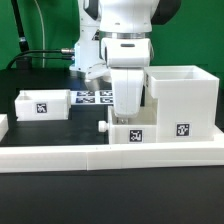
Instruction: Assemble drawer
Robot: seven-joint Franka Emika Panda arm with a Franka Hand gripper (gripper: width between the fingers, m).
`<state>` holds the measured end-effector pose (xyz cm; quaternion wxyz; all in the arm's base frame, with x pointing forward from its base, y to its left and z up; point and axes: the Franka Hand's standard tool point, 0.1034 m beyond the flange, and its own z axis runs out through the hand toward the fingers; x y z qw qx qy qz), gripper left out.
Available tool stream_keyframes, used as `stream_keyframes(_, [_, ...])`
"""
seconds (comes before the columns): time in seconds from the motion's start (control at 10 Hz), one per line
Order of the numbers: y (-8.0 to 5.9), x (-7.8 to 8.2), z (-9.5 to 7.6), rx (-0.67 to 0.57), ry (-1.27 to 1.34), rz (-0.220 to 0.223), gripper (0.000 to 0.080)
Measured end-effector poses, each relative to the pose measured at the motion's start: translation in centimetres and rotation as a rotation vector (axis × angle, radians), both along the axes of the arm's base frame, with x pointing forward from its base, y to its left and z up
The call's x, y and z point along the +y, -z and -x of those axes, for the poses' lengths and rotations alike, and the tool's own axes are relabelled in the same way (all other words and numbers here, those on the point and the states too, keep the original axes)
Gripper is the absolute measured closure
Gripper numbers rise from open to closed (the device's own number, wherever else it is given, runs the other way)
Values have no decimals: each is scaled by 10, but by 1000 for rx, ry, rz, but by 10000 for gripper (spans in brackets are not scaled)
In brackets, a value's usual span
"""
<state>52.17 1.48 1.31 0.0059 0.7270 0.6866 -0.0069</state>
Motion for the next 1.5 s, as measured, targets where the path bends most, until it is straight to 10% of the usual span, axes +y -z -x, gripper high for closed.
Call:
stream_keyframes(0.4, [-4,2,-5,23,-23,11,757])
stream_keyframes(0.9, [-50,-8,-12,64,-24,40,186])
stream_keyframes(1.0, [-64,-17,-18,53,-28,45,186])
stream_keyframes(1.5, [-40,-40,-9,79,-73,31,151])
